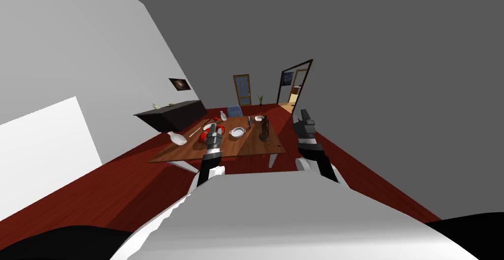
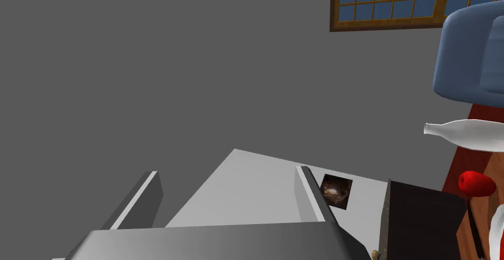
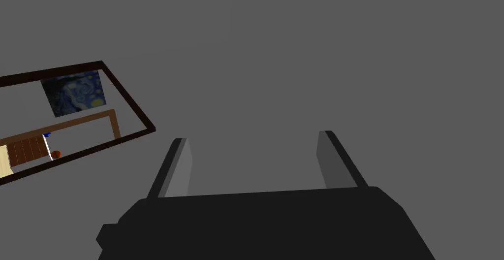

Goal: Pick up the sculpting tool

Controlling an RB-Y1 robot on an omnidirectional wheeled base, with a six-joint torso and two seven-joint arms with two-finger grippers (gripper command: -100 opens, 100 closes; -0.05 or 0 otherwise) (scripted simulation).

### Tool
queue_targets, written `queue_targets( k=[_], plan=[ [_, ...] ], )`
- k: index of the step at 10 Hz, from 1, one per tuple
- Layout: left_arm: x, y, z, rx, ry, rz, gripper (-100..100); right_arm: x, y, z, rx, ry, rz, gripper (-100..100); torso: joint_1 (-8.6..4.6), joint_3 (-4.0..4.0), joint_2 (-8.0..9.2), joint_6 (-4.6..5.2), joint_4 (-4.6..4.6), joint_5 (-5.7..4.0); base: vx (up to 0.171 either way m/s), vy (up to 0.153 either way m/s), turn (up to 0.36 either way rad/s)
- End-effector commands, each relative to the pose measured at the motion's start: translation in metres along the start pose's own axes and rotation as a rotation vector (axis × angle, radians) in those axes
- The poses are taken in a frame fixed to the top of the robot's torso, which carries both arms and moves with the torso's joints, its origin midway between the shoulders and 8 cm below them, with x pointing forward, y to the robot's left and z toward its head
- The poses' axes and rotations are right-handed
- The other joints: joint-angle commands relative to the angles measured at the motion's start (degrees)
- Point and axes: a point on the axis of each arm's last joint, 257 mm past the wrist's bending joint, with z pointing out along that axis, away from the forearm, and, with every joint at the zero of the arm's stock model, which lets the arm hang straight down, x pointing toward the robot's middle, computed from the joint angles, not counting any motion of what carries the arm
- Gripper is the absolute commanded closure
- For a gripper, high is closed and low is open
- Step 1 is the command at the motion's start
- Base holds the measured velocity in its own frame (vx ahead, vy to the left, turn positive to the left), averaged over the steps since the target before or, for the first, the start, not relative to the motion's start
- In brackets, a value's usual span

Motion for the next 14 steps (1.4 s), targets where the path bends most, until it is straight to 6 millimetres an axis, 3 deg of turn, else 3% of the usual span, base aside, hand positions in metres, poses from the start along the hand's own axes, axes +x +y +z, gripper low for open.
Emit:
queue_targets(
  k=[1, 7, 12, 13, 14],
  plan=[
    [0.0, 0.0, 0.0, 0.0, 0.0, 0.0, 0, 0.001, -0.008, -0.005, 0.034, 0.031, -0.029, -100, 0.0, 0.0, 0.0, 0.0, 0.0, 0.0, -0.018, -0.013, 0.167],
    [0.0, 0.0, 0.0, 0.0, 0.0, 0.0, 0, -0.007, -0.058, -0.041, 0.232, 0.116, -0.147, -100, -0.18, 0.09, 0.16, -0.01, 0.03, -0.04, -0.038, -0.037, 0.239],
    [0.0, 0.0, 0.0, 0.0, 0.0, 0.0, 0, -0.022, -0.118, -0.1, 0.488, 0.22, -0.286, -100, -0.28, 0.08, 0.13, -0.01, 0.03, -0.06, -0.037, -0.054, 0.387],
    [0.0, 0.0, 0.0, 0.0, 0.0, 0.0, 0, -0.022, -0.118, -0.1, 0.488, 0.22, -0.286, -100, -0.3, 0.05, 0.08, -0.01, 0.02, -0.07, -0.017, -0.04, 0.112],
    [0.0, 0.0, 0.0, 0.0, 0.0, 0.0, 0, -0.026, -0.131, -0.115, 0.546, 0.248, -0.317, -100, -0.24, 0.02, 0.03, 0.04, 0.01, -0.06, -0.015, -0.018, 0.288]
  ],
)
